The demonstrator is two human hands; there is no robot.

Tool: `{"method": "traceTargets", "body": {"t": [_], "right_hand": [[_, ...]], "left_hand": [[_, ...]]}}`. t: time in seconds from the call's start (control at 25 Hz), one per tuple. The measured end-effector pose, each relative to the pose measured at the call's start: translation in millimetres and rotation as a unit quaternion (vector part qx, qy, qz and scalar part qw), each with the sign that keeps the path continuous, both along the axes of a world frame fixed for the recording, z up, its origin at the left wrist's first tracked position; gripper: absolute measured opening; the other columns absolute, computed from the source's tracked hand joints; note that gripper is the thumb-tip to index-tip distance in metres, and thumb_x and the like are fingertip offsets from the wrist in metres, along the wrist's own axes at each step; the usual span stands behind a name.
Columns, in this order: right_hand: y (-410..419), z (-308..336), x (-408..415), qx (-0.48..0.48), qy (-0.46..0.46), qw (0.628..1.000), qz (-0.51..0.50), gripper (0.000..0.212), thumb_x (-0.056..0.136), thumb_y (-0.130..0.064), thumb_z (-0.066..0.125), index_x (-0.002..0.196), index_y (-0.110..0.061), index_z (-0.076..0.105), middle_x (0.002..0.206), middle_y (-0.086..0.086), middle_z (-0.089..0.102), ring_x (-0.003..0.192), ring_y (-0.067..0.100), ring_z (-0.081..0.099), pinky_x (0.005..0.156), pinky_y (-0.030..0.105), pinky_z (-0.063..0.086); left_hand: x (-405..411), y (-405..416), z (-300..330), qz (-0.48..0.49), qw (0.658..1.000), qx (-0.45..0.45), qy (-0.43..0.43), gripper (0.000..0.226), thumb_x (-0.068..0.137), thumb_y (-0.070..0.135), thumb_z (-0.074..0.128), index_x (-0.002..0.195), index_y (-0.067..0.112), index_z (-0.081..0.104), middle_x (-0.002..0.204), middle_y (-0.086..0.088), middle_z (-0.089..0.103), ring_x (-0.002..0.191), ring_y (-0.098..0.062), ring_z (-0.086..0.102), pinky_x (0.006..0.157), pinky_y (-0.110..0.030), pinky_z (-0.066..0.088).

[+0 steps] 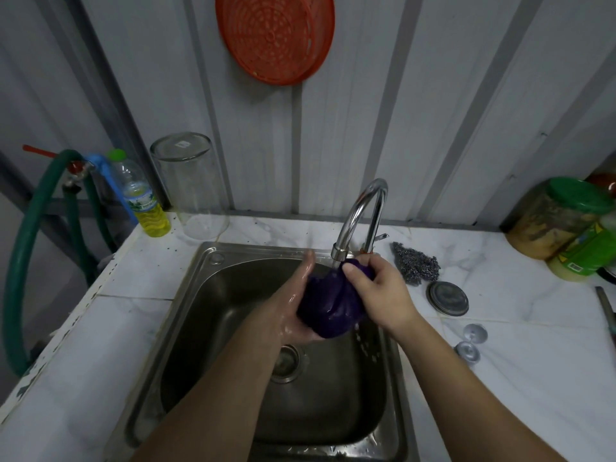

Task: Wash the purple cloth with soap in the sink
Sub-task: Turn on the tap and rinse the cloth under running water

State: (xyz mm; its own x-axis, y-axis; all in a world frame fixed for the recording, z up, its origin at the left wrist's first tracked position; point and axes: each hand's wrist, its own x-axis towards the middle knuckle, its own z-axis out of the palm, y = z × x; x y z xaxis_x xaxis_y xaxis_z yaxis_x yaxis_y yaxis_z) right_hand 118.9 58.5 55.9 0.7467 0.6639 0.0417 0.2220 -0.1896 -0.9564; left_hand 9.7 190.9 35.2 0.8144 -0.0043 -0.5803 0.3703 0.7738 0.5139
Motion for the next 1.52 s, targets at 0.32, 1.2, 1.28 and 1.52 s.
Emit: {"method": "traceTargets", "body": {"t": [0.32,1.2,1.28,1.52], "right_hand": [[22.5,-25.4,6.5,0.057,0.384,0.921,0.019,0.045,0.088,-0.048,0.071,0.106,-0.007,0.071,0.096,0.009,0.08,0.092,0.032,0.075,0.081,0.042,0.062],[31.7,-27.1,-13.4,0.127,0.313,0.923,-0.186,0.014,0.1,-0.03,0.06,0.108,-0.019,0.063,0.109,0.015,0.073,0.101,0.034,0.071,0.091,0.051,0.058],[21.4,-30.0,-31.6,0.072,0.127,0.978,-0.151,0.007,0.1,-0.032,0.057,0.105,-0.029,0.062,0.104,0.006,0.074,0.096,0.01,0.071,0.084,0.025,0.058],[6.2,-35.9,-60.8,0.047,-0.139,0.987,-0.063,0.018,0.094,-0.036,0.056,0.112,-0.033,0.06,0.11,-0.008,0.063,0.106,0.007,0.059,0.09,0.022,0.046]], "left_hand": [[-6.8,-7.4,15.4,-0.024,0.996,0.087,-0.018,0.056,0.078,0.011,0.07,0.133,0.009,0.057,0.112,-0.021,0.075,0.093,-0.038,0.075,0.075,-0.047,0.063],[2.5,-4.3,-10.6,0.245,0.937,0.249,-0.016,0.041,0.086,0.02,0.077,0.124,0.01,0.066,0.107,-0.011,0.078,0.088,-0.022,0.078,0.069,-0.03,0.061],[9.4,-10.5,-9.1,0.286,0.931,0.226,0.013,0.032,0.093,0.031,0.069,0.12,0.014,0.07,0.105,-0.009,0.078,0.092,-0.025,0.076,0.072,-0.036,0.059],[25.0,-22.3,12.4,0.308,0.943,0.09,0.083,0.029,0.094,0.022,0.065,0.114,0.003,0.074,0.107,-0.021,0.077,0.078,-0.028,0.073,0.06,-0.031,0.062]]}}
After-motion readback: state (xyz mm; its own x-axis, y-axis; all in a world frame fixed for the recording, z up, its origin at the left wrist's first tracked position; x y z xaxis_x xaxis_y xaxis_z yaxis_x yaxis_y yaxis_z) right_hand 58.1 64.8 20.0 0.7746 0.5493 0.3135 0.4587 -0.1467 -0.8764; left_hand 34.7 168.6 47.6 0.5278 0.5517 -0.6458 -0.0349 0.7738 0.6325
